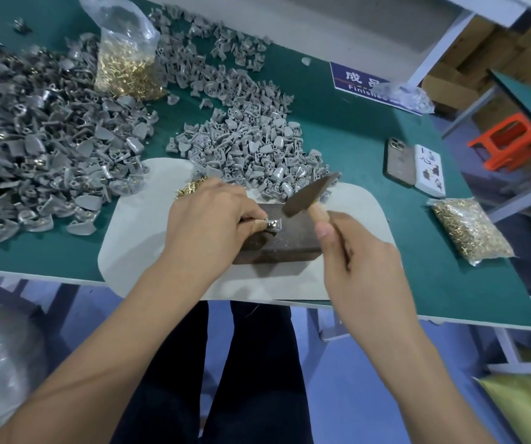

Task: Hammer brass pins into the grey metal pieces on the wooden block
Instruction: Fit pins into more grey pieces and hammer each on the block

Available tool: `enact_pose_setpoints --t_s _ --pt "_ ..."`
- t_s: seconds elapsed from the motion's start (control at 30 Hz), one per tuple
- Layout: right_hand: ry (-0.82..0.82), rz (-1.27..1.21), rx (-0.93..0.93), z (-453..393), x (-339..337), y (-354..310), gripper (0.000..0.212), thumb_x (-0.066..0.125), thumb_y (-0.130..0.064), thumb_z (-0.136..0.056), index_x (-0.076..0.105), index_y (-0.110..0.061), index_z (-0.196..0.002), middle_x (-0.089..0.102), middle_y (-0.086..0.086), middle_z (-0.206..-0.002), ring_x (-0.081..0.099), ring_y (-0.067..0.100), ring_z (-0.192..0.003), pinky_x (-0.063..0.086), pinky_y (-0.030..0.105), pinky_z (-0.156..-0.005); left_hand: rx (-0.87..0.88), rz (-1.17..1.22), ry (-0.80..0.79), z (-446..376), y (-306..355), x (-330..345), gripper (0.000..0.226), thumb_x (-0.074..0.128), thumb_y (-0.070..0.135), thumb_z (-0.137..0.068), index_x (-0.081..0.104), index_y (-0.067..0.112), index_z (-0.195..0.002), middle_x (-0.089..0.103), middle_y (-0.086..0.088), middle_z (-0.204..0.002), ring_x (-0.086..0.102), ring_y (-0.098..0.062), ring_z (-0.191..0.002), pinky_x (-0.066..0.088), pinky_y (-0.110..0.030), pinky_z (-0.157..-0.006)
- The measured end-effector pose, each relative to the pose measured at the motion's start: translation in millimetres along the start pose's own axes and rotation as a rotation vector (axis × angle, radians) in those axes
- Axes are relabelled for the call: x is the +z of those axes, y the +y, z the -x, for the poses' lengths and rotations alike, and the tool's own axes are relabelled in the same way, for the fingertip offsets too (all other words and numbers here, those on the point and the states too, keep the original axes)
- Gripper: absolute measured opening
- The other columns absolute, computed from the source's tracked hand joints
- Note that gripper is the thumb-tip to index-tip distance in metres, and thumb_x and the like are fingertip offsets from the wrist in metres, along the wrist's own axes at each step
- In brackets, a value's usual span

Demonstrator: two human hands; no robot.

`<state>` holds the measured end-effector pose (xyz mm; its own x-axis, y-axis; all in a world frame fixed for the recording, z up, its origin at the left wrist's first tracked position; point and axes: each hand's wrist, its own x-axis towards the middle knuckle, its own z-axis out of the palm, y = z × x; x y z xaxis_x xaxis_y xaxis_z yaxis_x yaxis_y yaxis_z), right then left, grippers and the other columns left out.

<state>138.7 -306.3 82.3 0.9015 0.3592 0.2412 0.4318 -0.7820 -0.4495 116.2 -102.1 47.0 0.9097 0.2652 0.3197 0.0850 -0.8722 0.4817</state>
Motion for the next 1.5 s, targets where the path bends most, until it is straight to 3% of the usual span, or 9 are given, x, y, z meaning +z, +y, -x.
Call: enact_pose_setpoints --t_s 0.37,0.5,0.63,0.77,0.9,1.07,1.2,1.3,1.5 --pt "0.105 -0.123 0.013 5 2 -2 0.033 0.035 -0.052 -0.105 0.061 -0.033 -0.113 0.048 -0.014 -0.060 0.046 0.013 -0.056 0.037 0.024 -0.051 -0.011 -0.001 -0.013 -1 0 0 0.009 0.073 0.050 -0.084 0.076 0.043 -0.089 0.063 0.018 -0.081 0.051 -0.011 -0.093 0.027 -0.028 -0.061" --pt "-0.080 -0.003 0.022 5 6 -1 0.034 0.034 -0.054 -0.103 0.057 -0.028 -0.103 0.046 -0.004 -0.056 0.048 0.024 -0.056 0.044 0.042 -0.052 -0.006 -0.012 -0.008 -1 0 0 0.011 0.074 0.050 -0.083 0.077 0.043 -0.090 0.064 0.018 -0.081 0.053 -0.013 -0.093 0.026 -0.028 -0.061" --pt "0.144 -0.146 0.009 4 0 -1 0.029 0.038 -0.048 -0.107 0.062 -0.032 -0.113 0.050 -0.019 -0.063 0.045 0.009 -0.055 0.036 0.017 -0.050 -0.011 -0.005 -0.018 -1 0 0 0.010 0.072 0.051 -0.084 0.076 0.044 -0.090 0.063 0.018 -0.082 0.052 -0.012 -0.093 0.026 -0.028 -0.060" --pt "-0.092 -0.006 0.006 6 6 -1 0.033 0.033 -0.054 -0.104 0.056 -0.030 -0.101 0.046 -0.005 -0.055 0.047 0.022 -0.054 0.037 0.040 -0.050 0.004 -0.021 -0.013 -1 1 0 0.011 0.073 0.051 -0.083 0.076 0.044 -0.090 0.063 0.019 -0.081 0.053 -0.012 -0.093 0.026 -0.028 -0.060" --pt "0.094 -0.115 0.011 5 1 -2 0.031 0.036 -0.050 -0.106 0.060 -0.032 -0.109 0.050 -0.013 -0.062 0.047 0.014 -0.057 0.037 0.024 -0.050 -0.004 -0.009 -0.017 0 1 0 0.008 0.074 0.049 -0.083 0.076 0.044 -0.089 0.062 0.020 -0.080 0.052 -0.011 -0.092 0.023 -0.023 -0.055" --pt "-0.067 -0.003 0.023 2 1 3 0.031 0.035 -0.053 -0.105 0.054 -0.031 -0.093 0.046 -0.005 -0.057 0.044 0.018 -0.054 0.038 0.038 -0.050 0.003 -0.015 -0.017 0 2 -1 0.009 0.075 0.049 -0.083 0.076 0.043 -0.089 0.060 0.020 -0.078 0.052 -0.012 -0.091 0.023 -0.025 -0.055" --pt "0.102 -0.149 -0.002 4 -1 -7 0.029 0.037 -0.048 -0.107 0.061 -0.032 -0.110 0.052 -0.014 -0.065 0.047 0.009 -0.056 0.036 0.018 -0.051 -0.019 0.002 -0.030 0 1 0 0.005 0.074 0.048 -0.084 0.075 0.045 -0.086 0.060 0.020 -0.078 0.050 -0.010 -0.091 0.021 -0.018 -0.056" --pt "-0.117 0.001 0.036 6 1 -4 0.033 0.034 -0.054 -0.104 0.055 -0.030 -0.096 0.046 -0.004 -0.056 0.048 0.023 -0.056 0.042 0.040 -0.053 -0.008 -0.011 -0.026 0 1 -1 0.008 0.073 0.050 -0.084 0.075 0.044 -0.088 0.057 0.021 -0.077 0.051 -0.010 -0.092 0.021 -0.018 -0.056" --pt "0.034 -0.106 0.021 4 -3 -10 0.031 0.035 -0.050 -0.106 0.058 -0.029 -0.102 0.045 -0.009 -0.056 0.043 0.017 -0.054 0.038 0.034 -0.052 -0.020 -0.010 -0.029 0 2 0 0.006 0.073 0.049 -0.085 0.075 0.045 -0.089 0.059 0.021 -0.080 0.050 -0.010 -0.093 0.022 -0.025 -0.056"
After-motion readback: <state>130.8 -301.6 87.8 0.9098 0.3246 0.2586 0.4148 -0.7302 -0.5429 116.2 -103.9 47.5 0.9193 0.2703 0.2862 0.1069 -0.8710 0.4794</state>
